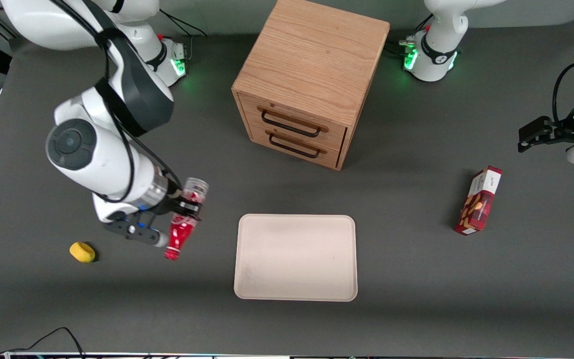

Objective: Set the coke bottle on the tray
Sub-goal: 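Lift the bottle upright and carry it over the cream tray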

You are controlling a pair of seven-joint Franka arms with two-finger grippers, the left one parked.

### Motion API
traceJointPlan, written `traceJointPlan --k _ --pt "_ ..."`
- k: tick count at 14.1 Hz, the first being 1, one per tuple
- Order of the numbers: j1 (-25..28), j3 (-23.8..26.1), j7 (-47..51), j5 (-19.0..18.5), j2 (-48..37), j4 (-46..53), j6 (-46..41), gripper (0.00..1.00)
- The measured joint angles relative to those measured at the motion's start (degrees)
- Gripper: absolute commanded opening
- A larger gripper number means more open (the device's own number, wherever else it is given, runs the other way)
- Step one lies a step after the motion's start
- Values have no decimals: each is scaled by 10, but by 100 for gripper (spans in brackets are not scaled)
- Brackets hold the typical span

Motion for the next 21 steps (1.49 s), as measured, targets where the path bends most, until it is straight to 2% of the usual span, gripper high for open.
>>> traceJointPlan --k 5,10,13,16,21 --pt "19 5 -23 -3 120 22 121 0" --pt "42 5 -35 -61 213 26 182 0" --pt "46 5 -35 -106 240 27 188 0" --pt "46 5 -35 -123 258 26 203 0" --pt "47 5 -35 -127 276 27 236 0"
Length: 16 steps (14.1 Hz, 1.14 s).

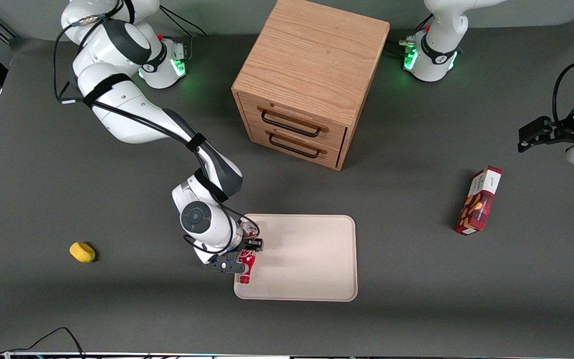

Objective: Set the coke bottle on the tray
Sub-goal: 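Lift the bottle upright and carry it over the cream tray, then lower the bottle onto the tray and open the right gripper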

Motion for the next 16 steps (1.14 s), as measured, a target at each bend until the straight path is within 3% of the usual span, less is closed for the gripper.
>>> traceJointPlan --k 1,2,16 --pt "0 0 0 0 0 0 0 45" --pt "0 0 0 0 0 0 0 99" --pt "5 0 0 -2 3 0 6 100"
